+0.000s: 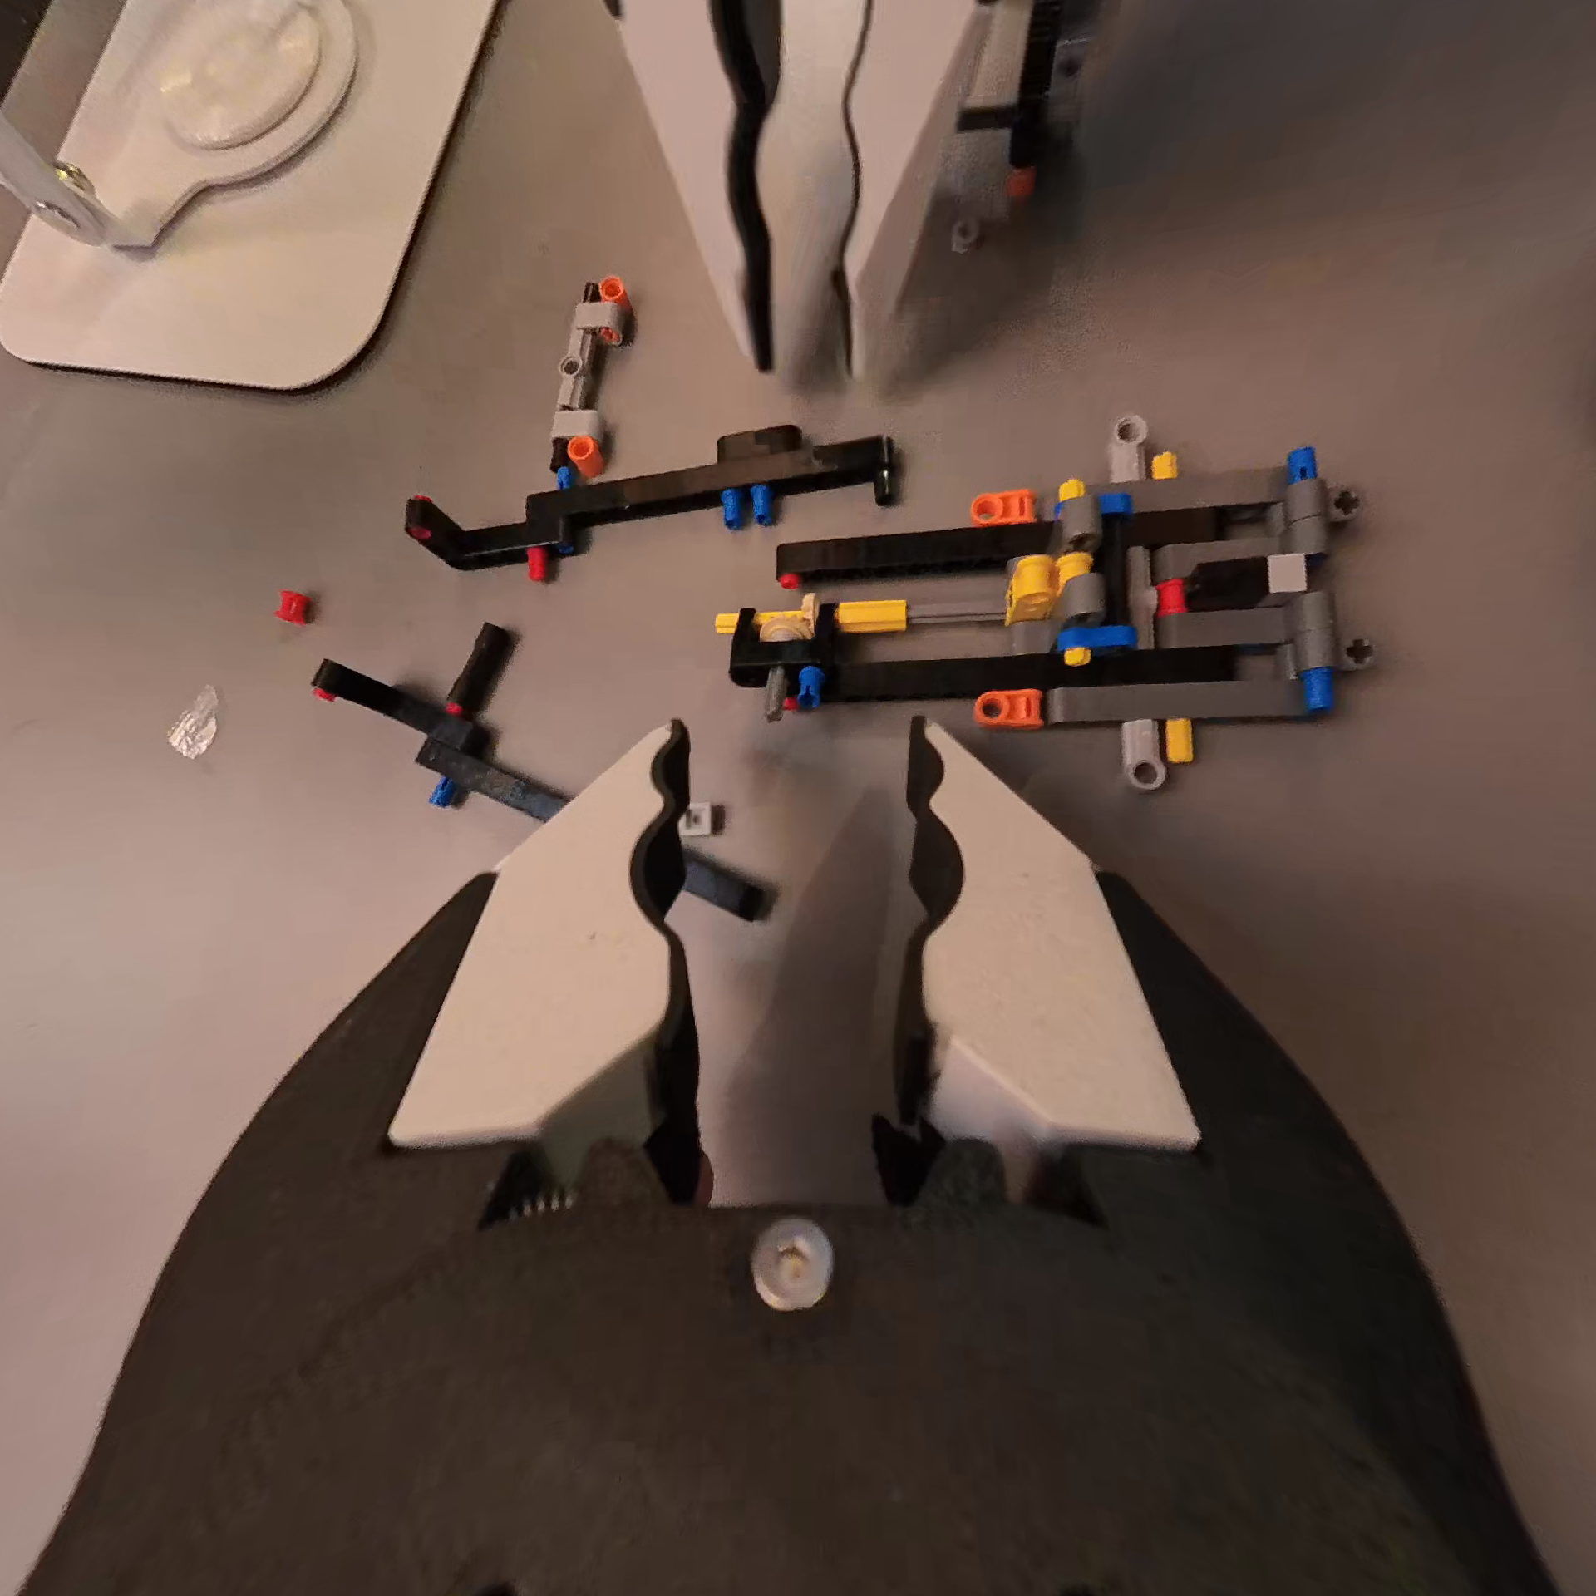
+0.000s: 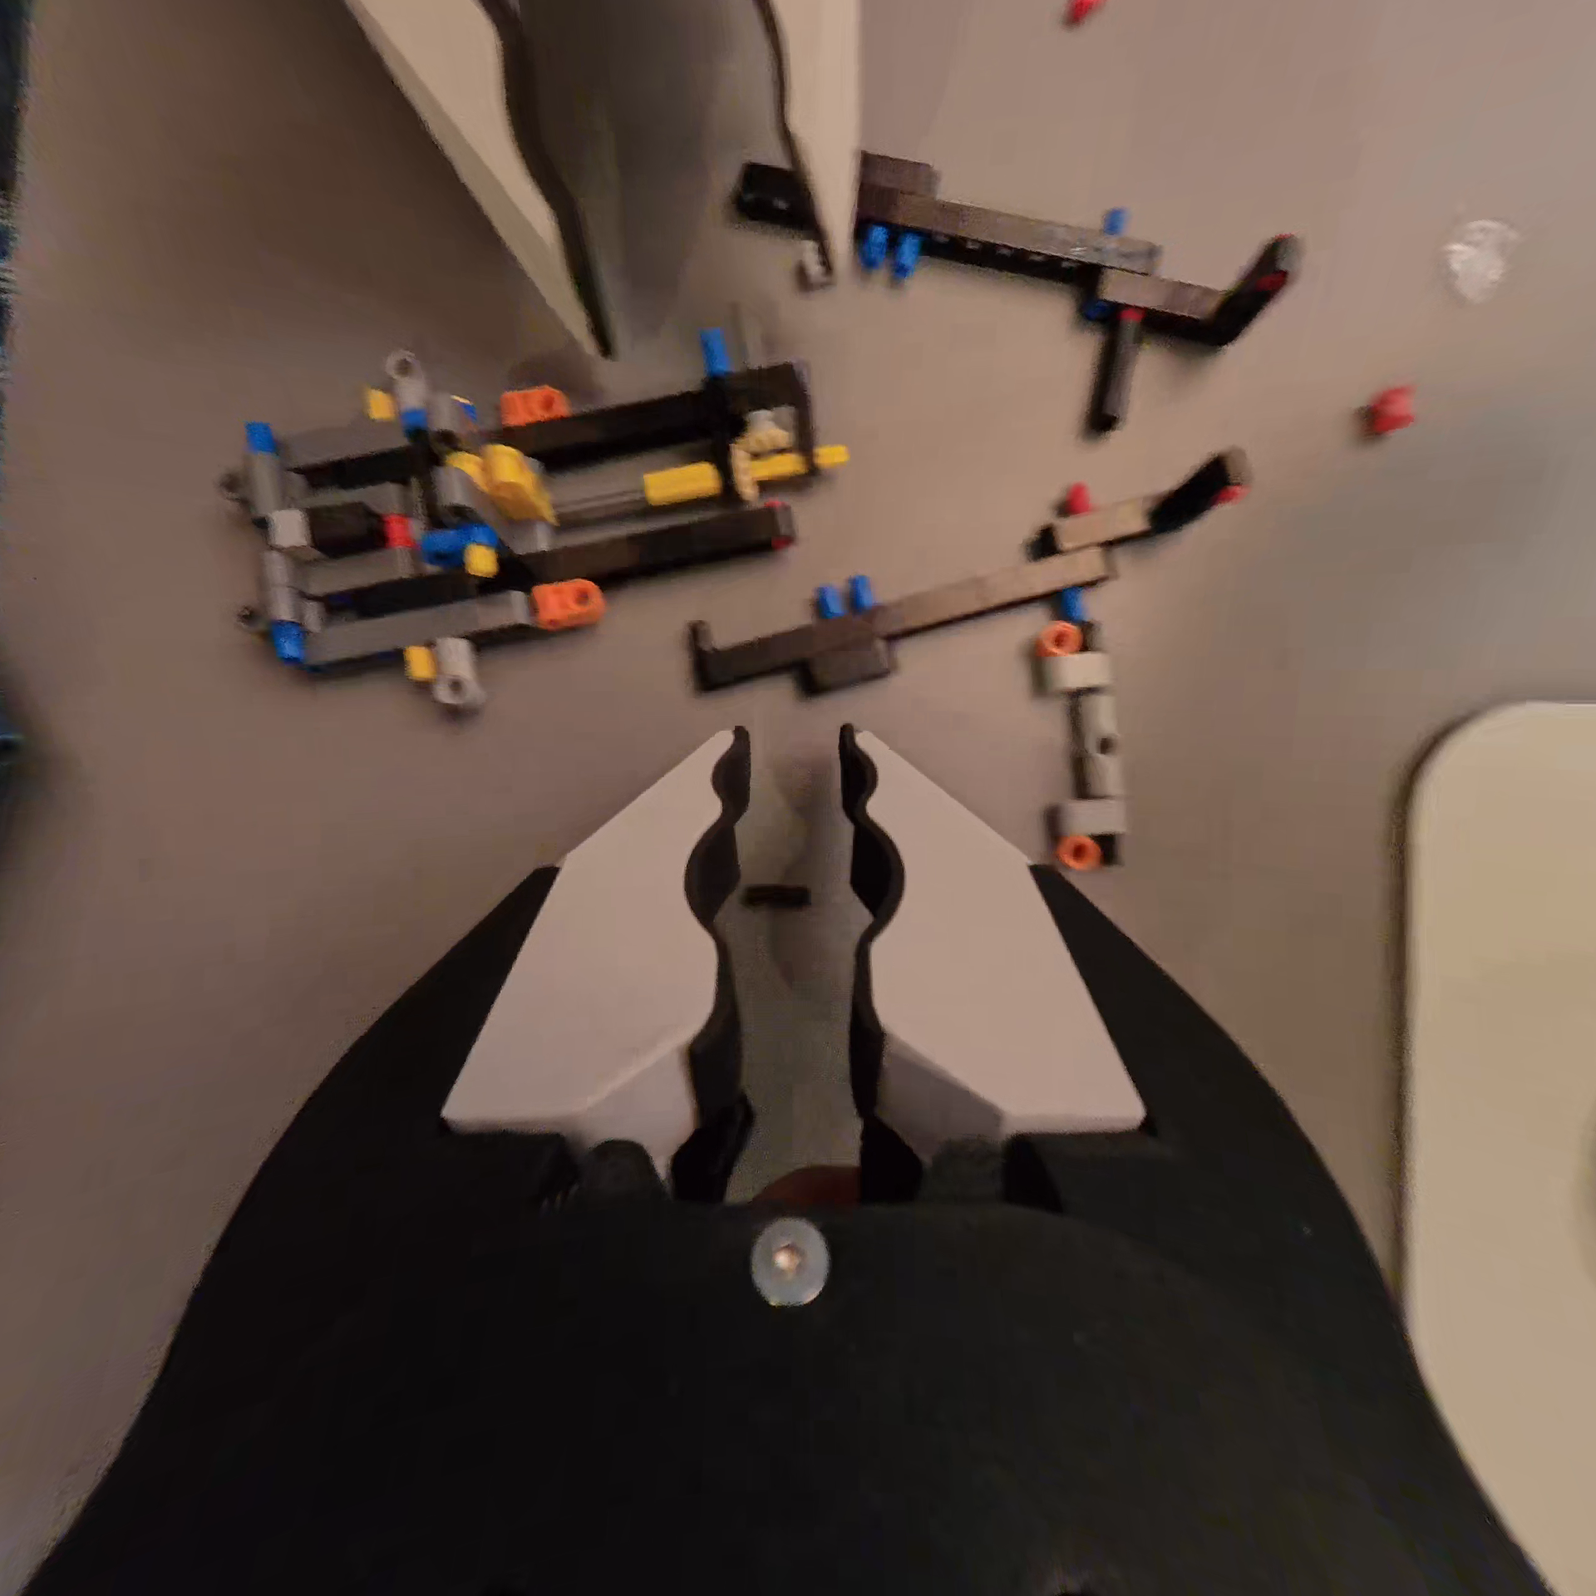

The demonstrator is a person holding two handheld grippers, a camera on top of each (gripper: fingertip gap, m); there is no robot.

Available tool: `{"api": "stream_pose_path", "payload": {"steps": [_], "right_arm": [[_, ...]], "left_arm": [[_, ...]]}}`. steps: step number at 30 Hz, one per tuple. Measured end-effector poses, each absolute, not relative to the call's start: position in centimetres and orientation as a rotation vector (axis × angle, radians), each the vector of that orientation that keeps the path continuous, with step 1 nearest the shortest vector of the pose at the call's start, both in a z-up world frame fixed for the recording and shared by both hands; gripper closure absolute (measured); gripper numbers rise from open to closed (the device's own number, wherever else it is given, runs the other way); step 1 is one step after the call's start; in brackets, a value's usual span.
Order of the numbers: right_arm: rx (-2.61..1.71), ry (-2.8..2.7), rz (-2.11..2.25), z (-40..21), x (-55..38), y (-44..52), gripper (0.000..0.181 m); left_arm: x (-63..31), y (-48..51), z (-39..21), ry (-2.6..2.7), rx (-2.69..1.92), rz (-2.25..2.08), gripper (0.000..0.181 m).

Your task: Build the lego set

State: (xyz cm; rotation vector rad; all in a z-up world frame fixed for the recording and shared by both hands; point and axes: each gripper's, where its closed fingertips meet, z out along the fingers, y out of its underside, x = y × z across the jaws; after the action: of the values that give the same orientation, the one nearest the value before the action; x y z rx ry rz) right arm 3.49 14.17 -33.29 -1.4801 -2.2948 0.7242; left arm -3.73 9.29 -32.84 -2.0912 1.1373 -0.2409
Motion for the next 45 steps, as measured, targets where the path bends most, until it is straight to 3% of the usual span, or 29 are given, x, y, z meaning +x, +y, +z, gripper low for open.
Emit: {"api": "stream_pose_path", "payload": {"steps": [9, 17, 34, 45], "right_arm": [[-1.228, -2.398, 0.696, -34.0, 2.0, 15.5, 0.152], [-1.167, -2.440, 0.786, -34.1, 1.2, 14.4, 0.160], [-1.184, -2.367, 0.887, -34.0, 1.2, 12.3, 0.161], [-1.152, -2.345, 0.848, -34.1, 1.0, 12.5, 0.161]], "left_arm": [[-3.5, 9.3, -32.8, 1.124, -2.094, -0.284, 0.133], [-2.7, 9.7, -32.3, 1.095, -2.087, -0.326, 0.133], [-0.2, 11.1, -34.0, 1.167, -2.164, -0.337, 0.130], [0.2, 10.8, -34.3, 1.149, -2.170, -0.405, 0.143]]}}
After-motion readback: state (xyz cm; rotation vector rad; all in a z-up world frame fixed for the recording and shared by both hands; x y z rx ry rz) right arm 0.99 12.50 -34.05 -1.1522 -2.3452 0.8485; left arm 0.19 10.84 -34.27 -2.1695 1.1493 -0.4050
